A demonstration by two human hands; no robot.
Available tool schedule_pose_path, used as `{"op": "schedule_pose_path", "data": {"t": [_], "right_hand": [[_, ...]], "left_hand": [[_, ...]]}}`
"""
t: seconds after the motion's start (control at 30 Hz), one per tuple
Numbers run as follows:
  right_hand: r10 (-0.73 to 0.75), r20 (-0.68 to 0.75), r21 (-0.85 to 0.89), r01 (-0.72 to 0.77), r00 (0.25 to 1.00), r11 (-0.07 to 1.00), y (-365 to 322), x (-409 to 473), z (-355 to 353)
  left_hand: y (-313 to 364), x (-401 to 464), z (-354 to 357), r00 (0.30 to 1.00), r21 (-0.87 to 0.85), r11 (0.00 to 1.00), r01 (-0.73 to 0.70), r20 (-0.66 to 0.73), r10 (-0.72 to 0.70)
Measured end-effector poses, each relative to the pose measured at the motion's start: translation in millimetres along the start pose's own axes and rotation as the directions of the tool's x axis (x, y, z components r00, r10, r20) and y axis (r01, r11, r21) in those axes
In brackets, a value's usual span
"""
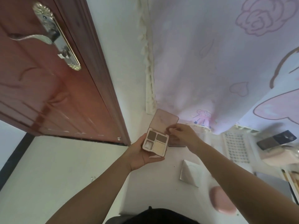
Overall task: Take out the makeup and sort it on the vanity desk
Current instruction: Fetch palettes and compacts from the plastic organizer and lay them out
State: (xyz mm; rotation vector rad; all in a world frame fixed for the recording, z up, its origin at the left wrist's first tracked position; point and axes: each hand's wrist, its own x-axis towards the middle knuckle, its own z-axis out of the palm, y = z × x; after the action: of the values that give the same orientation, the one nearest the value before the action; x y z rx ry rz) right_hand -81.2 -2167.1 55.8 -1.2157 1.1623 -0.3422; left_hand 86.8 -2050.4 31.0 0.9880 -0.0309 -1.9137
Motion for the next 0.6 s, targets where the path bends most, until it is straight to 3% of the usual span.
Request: {"op": "schedule_pose_path", "data": {"t": [0.13,0.27,0.33,0.47,0.6], "right_hand": [[-0.118,-0.114,-0.306,0.078,0.987,0.949,-8.8,39.0,13.4],[-0.120,-0.136,-0.375,0.061,0.983,0.925,-11.2,68.1,26.4],[-0.117,-0.147,-0.402,0.048,0.982,0.914,-11.2,80.8,30.0],[-0.122,-0.143,-0.514,0.032,0.982,0.857,-9.8,92.4,31.8],[-0.129,-0.135,-0.572,0.029,0.982,0.820,-3.1,93.2,33.2]], "left_hand": [[14.2,18.0,-2.8,0.957,0.204,0.971,-0.129,-0.232,0.176],[33.4,33.7,-1.8,0.842,0.497,0.859,-0.122,-0.406,0.355],[37.7,39.8,-4.7,0.810,0.672,0.738,-0.068,-0.394,0.434],[39.0,53.1,-12.6,0.781,0.856,0.516,0.015,-0.332,0.529],[37.8,55.9,-11.3,0.775,0.902,0.428,0.052,-0.307,0.552]]}}
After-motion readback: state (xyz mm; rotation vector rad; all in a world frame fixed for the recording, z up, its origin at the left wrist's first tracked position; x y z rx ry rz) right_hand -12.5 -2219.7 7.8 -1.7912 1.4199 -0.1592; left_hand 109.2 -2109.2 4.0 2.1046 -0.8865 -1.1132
